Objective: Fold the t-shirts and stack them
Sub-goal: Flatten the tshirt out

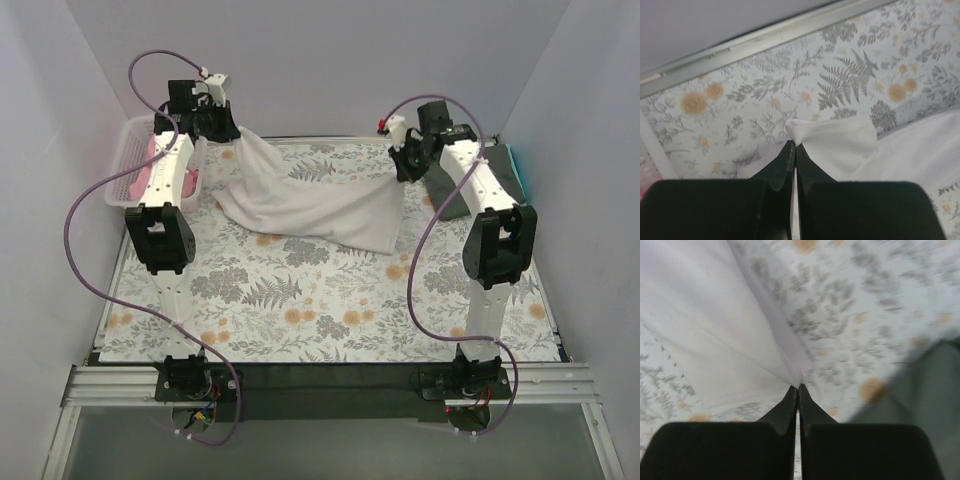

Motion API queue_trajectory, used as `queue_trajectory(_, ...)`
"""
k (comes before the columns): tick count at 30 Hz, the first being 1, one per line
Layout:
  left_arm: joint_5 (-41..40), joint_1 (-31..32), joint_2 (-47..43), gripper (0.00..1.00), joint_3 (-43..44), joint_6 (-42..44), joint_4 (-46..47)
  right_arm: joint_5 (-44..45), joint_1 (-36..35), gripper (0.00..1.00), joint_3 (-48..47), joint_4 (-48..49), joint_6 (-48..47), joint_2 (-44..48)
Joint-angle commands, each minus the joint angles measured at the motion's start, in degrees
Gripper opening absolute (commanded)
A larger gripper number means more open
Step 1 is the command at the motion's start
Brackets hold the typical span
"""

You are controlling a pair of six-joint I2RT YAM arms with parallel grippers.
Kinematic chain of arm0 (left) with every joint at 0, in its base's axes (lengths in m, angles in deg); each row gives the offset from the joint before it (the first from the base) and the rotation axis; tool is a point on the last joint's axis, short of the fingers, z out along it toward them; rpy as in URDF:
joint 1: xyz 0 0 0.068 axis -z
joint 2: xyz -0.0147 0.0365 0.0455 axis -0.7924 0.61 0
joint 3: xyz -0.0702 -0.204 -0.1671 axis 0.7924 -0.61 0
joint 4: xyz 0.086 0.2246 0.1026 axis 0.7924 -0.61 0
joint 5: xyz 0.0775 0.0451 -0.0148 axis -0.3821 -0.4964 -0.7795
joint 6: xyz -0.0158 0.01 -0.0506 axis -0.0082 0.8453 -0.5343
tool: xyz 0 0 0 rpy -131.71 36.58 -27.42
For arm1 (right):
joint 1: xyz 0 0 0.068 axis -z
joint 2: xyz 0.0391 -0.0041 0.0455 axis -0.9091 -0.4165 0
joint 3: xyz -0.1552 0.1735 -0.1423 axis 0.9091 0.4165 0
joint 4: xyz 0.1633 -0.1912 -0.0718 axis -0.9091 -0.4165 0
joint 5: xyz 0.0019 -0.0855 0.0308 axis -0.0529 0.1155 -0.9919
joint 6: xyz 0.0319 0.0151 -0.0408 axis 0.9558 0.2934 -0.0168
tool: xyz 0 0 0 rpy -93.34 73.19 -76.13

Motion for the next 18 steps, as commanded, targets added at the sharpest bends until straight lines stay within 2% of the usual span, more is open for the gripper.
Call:
queue_trajectory(1,4.2,-2.6,-3.2,0.0,7.8,-5.6,4.8,3.3,2.2,0.01,-13.2,0.8,-1.8,0.3)
queue_trajectory(3,7.8,-5.1,-6.7,0.0,5.2,-10.4,13.9,4.1,2.9,0.01,-18.3,1.0,-1.9,1.7)
queue_trajectory(4,8.8,-6.0,-8.8,0.0,1.1,-11.7,20.5,4.2,3.1,0.01,-18.7,1.1,-2.6,2.7)
queue_trajectory(5,9.6,-6.8,-13.2,0.0,-1.0,-12.7,23.3,4.4,3.5,0.01,-18.6,1.4,-3.1,5.6)
queue_trajectory(8,14.5,-9.7,-20.7,0.0,-8.4,-10.7,26.2,3.8,3.4,0.01,-9.5,3.3,-7.0,11.7)
queue_trajectory(11,20.5,-11.7,-27.3,0.0,-18.7,-3.4,22.6,3.9,2.8,0.01,5.8,5.7,-10.6,20.4)
queue_trajectory(12,21.8,-11.9,-32.2,0.0,-27.0,0.4,20.7,4.4,2.4,0.01,9.2,5.9,-12.6,23.6)
queue_trajectory(13,22.9,-11.9,-34.3,0.0,-30.9,3.9,18.5,4.7,2.2,0.01,16.7,6.0,-13.8,25.1)
queue_trajectory(14,24.7,-11.9,-36.6,0.0,-35.8,12.3,13.5,5.0,1.5,0.01,20.2,6.3,-14.9,26.6)
queue_trajectory(15,25.2,-11.9,-39.1,0.0,-43.7,16.5,10.8,5.5,1.1,0.01,24.5,7.2,-16.9,29.5)
queue_trajectory(16,25.3,-11.9,-43.5,0.0,-48.5,19.8,6.4,5.9,0.7,0.01,31.6,7.8,-17.7,31.0)
queue_trajectory(18,24.6,-12.0,-47.8,0.0,-55.9,28.2,1.5,7.1,-0.9,0.01,38.6,8.6,-19.5,35.1)
